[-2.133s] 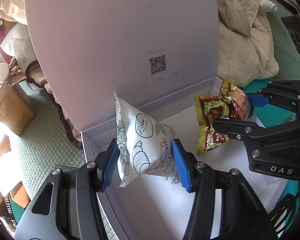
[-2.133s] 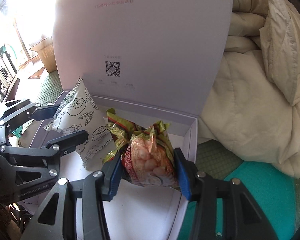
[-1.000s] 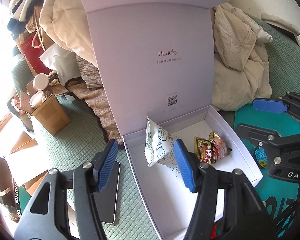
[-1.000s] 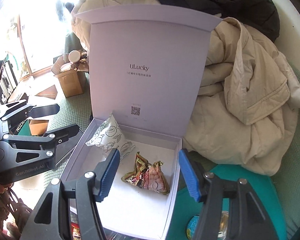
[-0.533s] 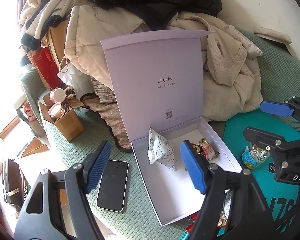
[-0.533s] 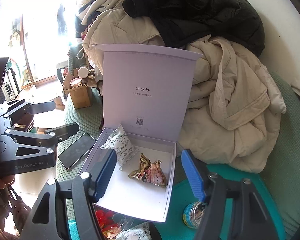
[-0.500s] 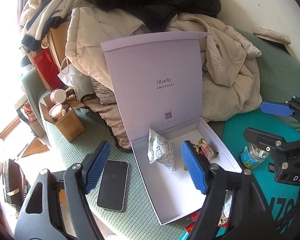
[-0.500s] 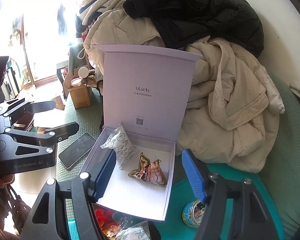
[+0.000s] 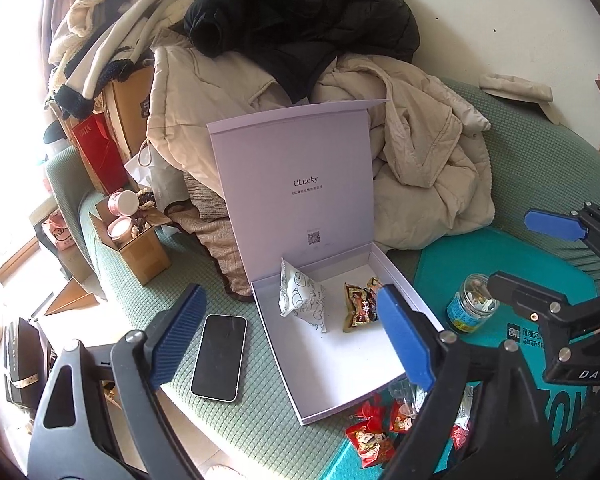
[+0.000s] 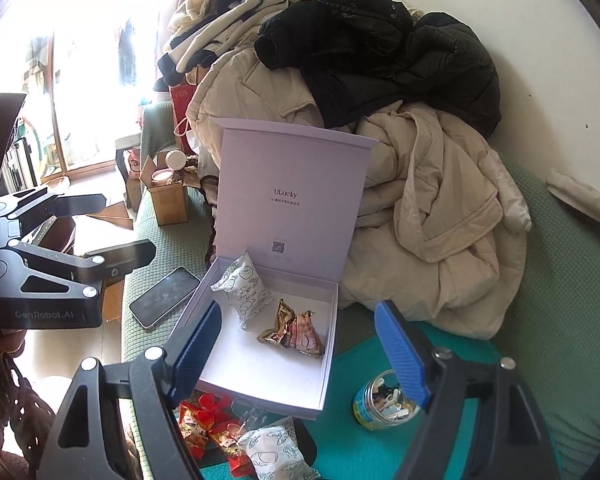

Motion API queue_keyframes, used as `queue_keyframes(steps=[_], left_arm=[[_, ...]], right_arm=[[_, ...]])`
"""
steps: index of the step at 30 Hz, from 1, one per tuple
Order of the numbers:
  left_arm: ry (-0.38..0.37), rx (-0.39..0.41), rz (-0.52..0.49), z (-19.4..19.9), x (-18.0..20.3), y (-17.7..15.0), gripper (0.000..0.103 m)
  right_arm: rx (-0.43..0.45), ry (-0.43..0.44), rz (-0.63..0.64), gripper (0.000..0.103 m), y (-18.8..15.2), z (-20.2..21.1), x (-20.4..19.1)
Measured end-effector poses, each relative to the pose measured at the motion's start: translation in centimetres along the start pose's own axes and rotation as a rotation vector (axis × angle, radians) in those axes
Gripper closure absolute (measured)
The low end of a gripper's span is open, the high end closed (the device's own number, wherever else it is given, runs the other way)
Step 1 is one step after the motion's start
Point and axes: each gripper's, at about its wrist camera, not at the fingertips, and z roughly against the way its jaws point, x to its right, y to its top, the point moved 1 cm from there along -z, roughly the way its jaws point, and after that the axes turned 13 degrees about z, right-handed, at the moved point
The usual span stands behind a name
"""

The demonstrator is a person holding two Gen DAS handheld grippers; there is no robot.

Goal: Organize objects
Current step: 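Withdraw both tools from the box back toward the snack pile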

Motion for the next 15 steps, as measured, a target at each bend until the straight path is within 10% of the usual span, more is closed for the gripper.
queue_keyframes(steps=[15], left_arm=[[-0.010, -0.017, 0.002, 2.4, 0.8, -3.9, 0.013]], right_arm=[[0.000, -0.043, -0.010, 0.020, -4.1, 2.7, -2.0]])
